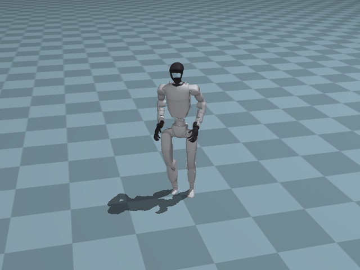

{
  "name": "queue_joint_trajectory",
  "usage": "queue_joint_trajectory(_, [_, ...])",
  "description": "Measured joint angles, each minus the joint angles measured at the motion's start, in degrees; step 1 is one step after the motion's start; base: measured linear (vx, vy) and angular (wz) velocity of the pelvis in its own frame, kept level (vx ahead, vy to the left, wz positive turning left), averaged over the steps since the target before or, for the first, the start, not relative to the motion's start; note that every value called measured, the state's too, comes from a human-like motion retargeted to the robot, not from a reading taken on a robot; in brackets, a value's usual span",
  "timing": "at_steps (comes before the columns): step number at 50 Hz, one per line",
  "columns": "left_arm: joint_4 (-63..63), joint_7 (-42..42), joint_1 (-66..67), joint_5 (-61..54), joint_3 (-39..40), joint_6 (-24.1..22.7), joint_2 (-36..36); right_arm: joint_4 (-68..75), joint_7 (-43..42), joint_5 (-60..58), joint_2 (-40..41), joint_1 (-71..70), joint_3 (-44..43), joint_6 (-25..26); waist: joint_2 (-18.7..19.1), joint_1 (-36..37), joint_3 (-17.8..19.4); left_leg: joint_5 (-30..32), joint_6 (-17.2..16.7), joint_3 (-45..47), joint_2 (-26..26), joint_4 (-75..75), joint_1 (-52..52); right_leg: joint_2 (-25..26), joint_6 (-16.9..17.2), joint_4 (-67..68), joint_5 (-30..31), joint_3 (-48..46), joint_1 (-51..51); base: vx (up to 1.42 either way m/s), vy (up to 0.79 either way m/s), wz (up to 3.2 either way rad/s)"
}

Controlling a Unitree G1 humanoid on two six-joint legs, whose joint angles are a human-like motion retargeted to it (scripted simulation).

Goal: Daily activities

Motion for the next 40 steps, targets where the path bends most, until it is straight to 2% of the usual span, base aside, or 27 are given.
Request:
queue_joint_trajectory(8, [-2.98,-0.43,1.74,3.52,-1.81,-2.52,1.49,-3.33,-3.52,-5.77,-0.2,3.74,2.65,-1.32,-0.97,-0.04,0.07,0.53,-0.98,0.29,-0.51,-0.42,1.5,-1.62,0.34,5.03,-2.67,-1.34,-0.7,0.0,0.0,0.02])
queue_joint_trajectory(20, [-9.77,4.25,-8.8,6.04,2.0,-6.22,6.36,-17.0,-13.02,-14.54,-7.15,-3.3,0.04,-4.51,-2.78,-0.92,-1.29,3.83,-1.51,0.28,-2.53,-7.57,4.55,-4.76,-1.06,13.8,-7.76,-4.18,-4.48,0.0,0.0,0.0])
queue_joint_trajectory(25, [-11.79,8.25,-12.44,5.84,3.83,-6.76,2.93,-19.77,-16.02,-18.16,-7.4,-6.49,-1.01,-3.99,-3.61,-1.26,-1.08,6.31,-1.23,0.86,-3.75,-11.75,8.47,-6.74,-1.87,18.89,-9.92,-4.1,-4.85,0.0,0.0,0.0])
queue_joint_trajectory(30, [-14.61,12.18,-20.02,2.77,6.43,-6.94,0.91,-23.01,-17.56,-18.62,-8.35,-12.57,-3.28,-3.04,-3.55,-2.63,-1.93,6.37,-1.19,1.18,-3.19,-12.69,7.94,-5.92,-2.43,17.68,-9.55,-4.75,-5.31,0.0,0.0,0.0])
queue_joint_trajectory(32, [-17.13,14.1,-20.69,2.08,6.56,-7.39,-1.33,-25.71,-18.8,-19.38,-7.58,-12.61,-3.73,-2.92,-4.05,-2.81,-1.53,6.82,-1.01,1.7,-3.73,-13.36,9.56,-6.89,-2.46,20.71,-10.65,-4.21,-5.52,0.0,0.0,0.0])
queue_joint_trajectory(35, [-21.38,16.94,-26.75,-0.97,7.88,-7.82,-2.27,-30.58,-20.81,-18.33,-8.06,-16.86,-6.32,-2.32,-3.36,-4.16,-2.57,6.01,-0.8,1.95,-2.59,-12.55,7.33,-5.38,-2.88,18.4,-9.43,-4.48,-6.47,0.0,-0.01,-0.07])
queue_joint_trajectory(37, [-25.88,19.71,-27.66,-1.45,7.44,-8.7,-4.31,-35.68,-22.95,-19.08,-7.02,-17.02,-7.27,-2.34,-4.21,-4.45,-2.11,6.21,-0.28,2.65,-3.59,-13.0,9.01,-6.76,-2.7,22.39,-11.08,-3.4,-7.05,-0.02,-0.03,-0.28])
queue_joint_trajectory(40, [-32.59,24.33,-34.62,-3.8,7.32,-9.49,-5.46,-42.96,-26.06,-18.11,-7.18,-22.78,-9.46,-1.95,-3.31,-6.23,-3.06,4.95,0.18,3.06,-2.52,-11.47,6.45,-5.3,-2.98,20.03,-9.89,-3.2,-8.1,0.0,-0.01,-0.06])
